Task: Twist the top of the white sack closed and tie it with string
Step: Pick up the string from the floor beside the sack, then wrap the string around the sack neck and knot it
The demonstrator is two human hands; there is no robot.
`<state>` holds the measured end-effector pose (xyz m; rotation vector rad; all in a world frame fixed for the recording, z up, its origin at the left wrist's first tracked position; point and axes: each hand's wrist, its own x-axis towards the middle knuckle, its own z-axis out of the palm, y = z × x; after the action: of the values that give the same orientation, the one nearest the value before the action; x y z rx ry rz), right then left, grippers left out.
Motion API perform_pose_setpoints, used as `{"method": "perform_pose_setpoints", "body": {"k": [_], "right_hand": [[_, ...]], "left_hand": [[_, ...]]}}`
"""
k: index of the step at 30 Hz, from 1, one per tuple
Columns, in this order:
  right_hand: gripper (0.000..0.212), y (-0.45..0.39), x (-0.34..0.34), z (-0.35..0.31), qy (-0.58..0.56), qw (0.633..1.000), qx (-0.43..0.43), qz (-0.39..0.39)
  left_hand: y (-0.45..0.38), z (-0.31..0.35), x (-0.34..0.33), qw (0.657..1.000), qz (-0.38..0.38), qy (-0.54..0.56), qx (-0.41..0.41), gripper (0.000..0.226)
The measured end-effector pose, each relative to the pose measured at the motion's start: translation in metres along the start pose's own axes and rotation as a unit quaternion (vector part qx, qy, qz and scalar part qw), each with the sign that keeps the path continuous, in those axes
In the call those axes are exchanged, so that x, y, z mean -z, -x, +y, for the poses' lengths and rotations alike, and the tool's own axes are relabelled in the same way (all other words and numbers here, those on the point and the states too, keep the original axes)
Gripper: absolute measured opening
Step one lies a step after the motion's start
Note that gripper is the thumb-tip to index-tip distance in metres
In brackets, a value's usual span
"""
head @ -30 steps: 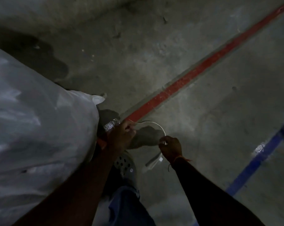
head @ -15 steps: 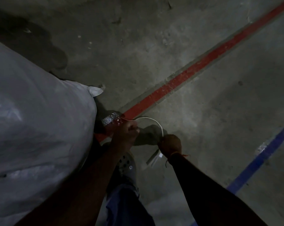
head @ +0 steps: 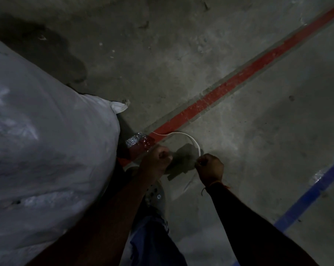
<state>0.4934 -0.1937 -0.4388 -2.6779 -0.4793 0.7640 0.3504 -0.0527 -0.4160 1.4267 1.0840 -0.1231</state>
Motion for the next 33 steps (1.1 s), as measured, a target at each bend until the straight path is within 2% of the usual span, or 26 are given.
{"method": "perform_pose_setpoints", "body": {"k": [4,6,9,12,14,19,22,24,26,33], "right_hand": [[0.006,0.008,0.007,-0.013,-0.115,0.992,0.012,0.043],[0.007,0.013,0.015,-0.025,-0.177,0.982,0.013,0.058],[0.008,0.021,0.035,-0.049,-0.264,0.962,0.019,0.068],[0.011,0.034,0.066,-0.083,-0.344,0.936,0.050,0.061],[0.014,0.047,0.089,-0.108,-0.391,0.915,0.079,0.061],[0.025,0.103,0.154,-0.174,-0.480,0.862,0.156,0.045],[0.020,0.150,0.186,-0.216,-0.507,0.837,0.206,0.013],[0.019,0.183,0.199,-0.244,-0.521,0.823,0.227,-0.012],[0.018,0.225,0.209,-0.275,-0.537,0.806,0.247,-0.031],[0.010,0.343,0.196,-0.354,-0.575,0.762,0.280,-0.106]], "left_hand": [[0.002,0.007,-0.006,1.000,-0.006,-0.007,0.008,0.031],[0.011,0.018,-0.007,0.999,-0.021,-0.020,-0.022,0.030],[0.026,0.040,-0.001,0.998,-0.047,0.004,-0.037,0.044],[0.050,0.071,0.014,0.995,-0.067,0.061,-0.041,0.040],[0.069,0.094,0.024,0.993,-0.062,0.074,-0.073,0.037],[0.148,0.152,0.073,0.979,0.006,0.061,-0.195,0.014],[0.210,0.177,0.110,0.965,0.075,0.035,-0.247,0.019],[0.244,0.182,0.135,0.957,0.096,0.032,-0.273,0.013],[0.284,0.182,0.165,0.949,0.126,0.016,-0.287,0.008],[0.402,0.147,0.251,0.939,0.207,-0.003,-0.274,0.014]]}}
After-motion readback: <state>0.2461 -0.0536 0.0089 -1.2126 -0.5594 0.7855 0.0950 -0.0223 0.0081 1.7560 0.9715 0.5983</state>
